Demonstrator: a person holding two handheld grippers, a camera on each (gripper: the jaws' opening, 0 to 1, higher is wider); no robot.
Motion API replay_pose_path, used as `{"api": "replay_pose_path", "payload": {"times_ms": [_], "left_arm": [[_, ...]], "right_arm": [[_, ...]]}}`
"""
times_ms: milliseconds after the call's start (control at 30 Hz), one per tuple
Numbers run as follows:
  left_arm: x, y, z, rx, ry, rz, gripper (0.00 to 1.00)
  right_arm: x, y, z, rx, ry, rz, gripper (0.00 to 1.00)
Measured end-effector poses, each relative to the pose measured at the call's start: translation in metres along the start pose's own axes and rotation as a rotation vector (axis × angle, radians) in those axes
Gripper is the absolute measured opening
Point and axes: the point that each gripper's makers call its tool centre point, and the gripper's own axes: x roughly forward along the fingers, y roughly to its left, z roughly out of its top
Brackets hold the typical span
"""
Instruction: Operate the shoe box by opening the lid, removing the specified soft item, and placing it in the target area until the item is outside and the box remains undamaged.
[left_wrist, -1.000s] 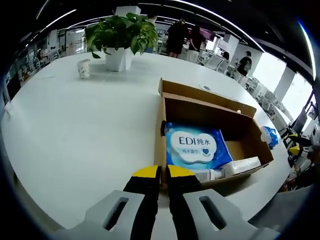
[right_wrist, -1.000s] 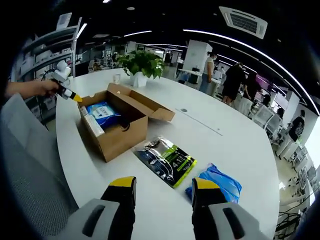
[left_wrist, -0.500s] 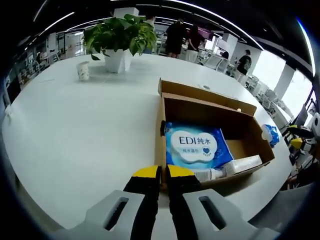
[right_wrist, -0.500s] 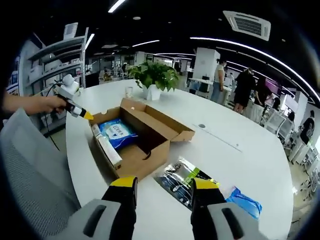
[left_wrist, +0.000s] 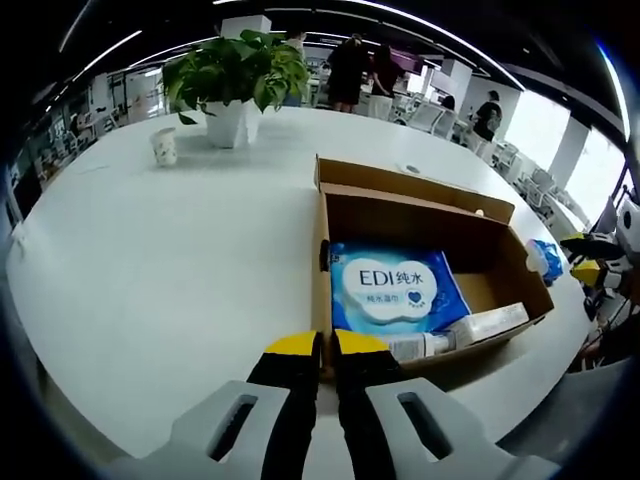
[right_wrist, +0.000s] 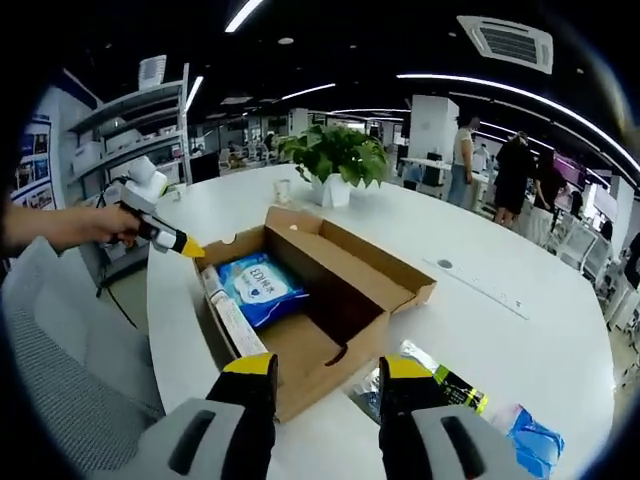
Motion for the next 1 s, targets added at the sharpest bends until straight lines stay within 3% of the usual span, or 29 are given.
{"api": "replay_pose_path", "payload": {"times_ms": [467, 1000], "left_arm": [[0.001, 0.0, 0.0, -0.001, 0.005, 0.003, 0.02], [0.001, -0.001, 0.0, 0.015, 0.015, 0.011, 0.02]], "right_arm": [[0.059, 0.019, 0.004, 0.056, 0.048, 0.059, 0.34], [0.097, 0.026, 0.0, 0.042, 0.118, 0.087, 0.35]]}}
